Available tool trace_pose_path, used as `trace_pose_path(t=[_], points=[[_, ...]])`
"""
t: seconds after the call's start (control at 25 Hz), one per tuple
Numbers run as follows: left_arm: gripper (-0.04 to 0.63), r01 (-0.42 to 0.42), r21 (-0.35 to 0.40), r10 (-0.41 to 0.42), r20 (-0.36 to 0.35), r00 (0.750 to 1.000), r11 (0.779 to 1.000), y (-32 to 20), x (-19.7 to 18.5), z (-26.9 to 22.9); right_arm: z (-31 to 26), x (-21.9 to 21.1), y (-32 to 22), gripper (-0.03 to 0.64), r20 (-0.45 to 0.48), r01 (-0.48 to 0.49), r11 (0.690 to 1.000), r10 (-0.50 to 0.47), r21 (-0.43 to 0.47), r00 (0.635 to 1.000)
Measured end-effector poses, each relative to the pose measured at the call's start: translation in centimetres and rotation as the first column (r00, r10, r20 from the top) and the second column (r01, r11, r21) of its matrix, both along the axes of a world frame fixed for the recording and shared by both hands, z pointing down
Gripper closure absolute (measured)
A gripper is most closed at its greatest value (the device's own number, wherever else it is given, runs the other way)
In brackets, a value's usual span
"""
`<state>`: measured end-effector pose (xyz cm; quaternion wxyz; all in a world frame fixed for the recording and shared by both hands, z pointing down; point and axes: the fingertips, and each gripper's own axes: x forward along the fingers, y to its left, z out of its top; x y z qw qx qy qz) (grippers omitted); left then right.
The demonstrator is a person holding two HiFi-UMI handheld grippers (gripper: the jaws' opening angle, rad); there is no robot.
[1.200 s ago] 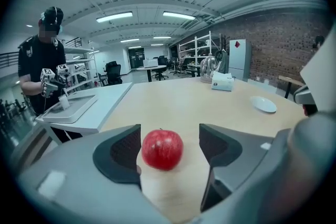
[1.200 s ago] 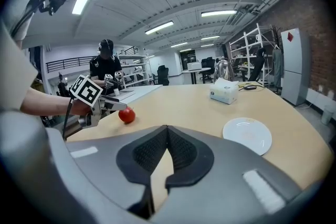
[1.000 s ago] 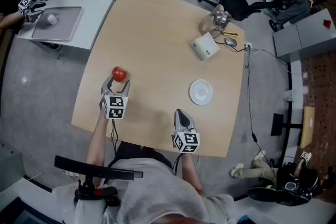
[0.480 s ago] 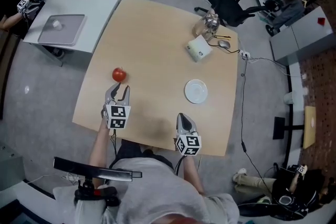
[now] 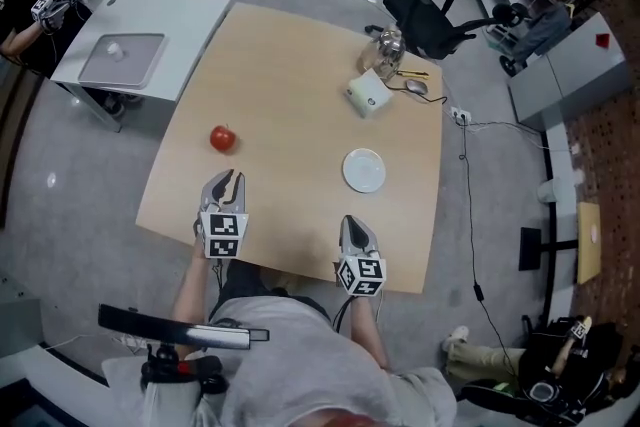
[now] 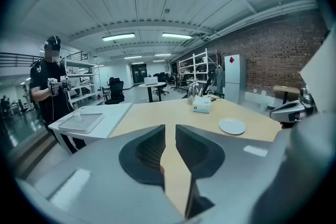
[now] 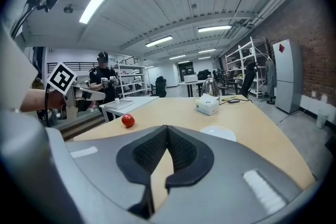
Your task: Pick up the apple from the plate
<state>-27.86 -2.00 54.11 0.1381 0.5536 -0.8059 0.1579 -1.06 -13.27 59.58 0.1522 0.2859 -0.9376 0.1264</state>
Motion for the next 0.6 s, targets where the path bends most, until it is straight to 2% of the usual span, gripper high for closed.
trace_pose_path(t=[0.32,0.6], points=[[0.522,-0.002,0.046,0.004,-0.033,0.999,0.999,2.3,4.1,-1.6,-1.2,1.6,1.0,0.611,0.023,0.013,0.999,-0.014,0.034,1.0],[0.532,-0.003,0.07,0.005,-0.02,1.0,0.998,3.3,6.6,-2.5,-1.6,3.3,2.1,0.611,0.042,0.023,0.999,-0.025,0.045,0.999]])
